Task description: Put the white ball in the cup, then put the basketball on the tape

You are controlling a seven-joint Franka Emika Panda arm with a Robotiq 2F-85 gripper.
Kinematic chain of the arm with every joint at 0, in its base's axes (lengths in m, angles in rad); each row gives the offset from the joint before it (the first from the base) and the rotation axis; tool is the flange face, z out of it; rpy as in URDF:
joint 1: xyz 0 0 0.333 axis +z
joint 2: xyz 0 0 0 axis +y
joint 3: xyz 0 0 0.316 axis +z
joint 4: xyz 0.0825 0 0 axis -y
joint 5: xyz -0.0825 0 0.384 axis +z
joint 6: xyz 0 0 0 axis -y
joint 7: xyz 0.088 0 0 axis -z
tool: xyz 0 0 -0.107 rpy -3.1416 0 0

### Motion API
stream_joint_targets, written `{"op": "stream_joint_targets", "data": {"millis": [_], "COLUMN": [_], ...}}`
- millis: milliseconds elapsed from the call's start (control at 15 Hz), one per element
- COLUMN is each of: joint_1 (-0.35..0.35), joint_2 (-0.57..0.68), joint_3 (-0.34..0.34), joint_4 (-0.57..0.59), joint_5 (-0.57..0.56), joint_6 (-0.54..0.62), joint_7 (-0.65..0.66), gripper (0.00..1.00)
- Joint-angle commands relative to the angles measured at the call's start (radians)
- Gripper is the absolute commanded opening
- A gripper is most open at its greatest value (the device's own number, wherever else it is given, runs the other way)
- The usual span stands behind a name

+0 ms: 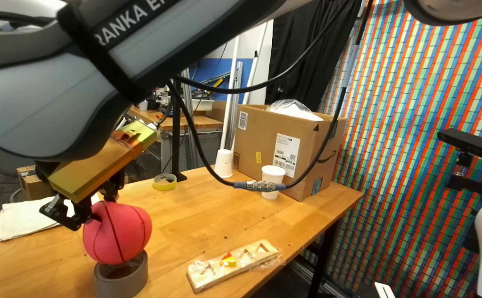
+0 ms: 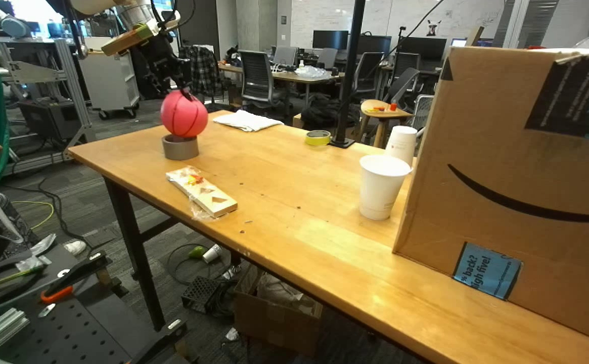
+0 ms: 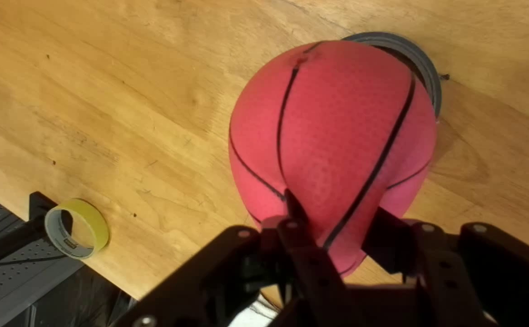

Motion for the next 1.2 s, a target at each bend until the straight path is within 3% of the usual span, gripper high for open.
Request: {"op": "stream_joint_targets", "data": {"millis": [0,800,933,1133], "joint_1": [-0.005,-0.01,-0.01,-0.011], "joint_2": [-0.03,-0.089,-0.093,-0.094], "joint_3": [-0.011,-0.002,0.001,0.002], "joint_4": [-0.022,-0.131,-0.14,-0.147], "joint_5": [0.007,0.005,0.005,0.006], "joint_6": [0.012,0.046,0.047,0.048], "joint_7": [0.001,0.038,0.04,0.045], "gripper": [0.28,0.31,0.55,0.75]}}
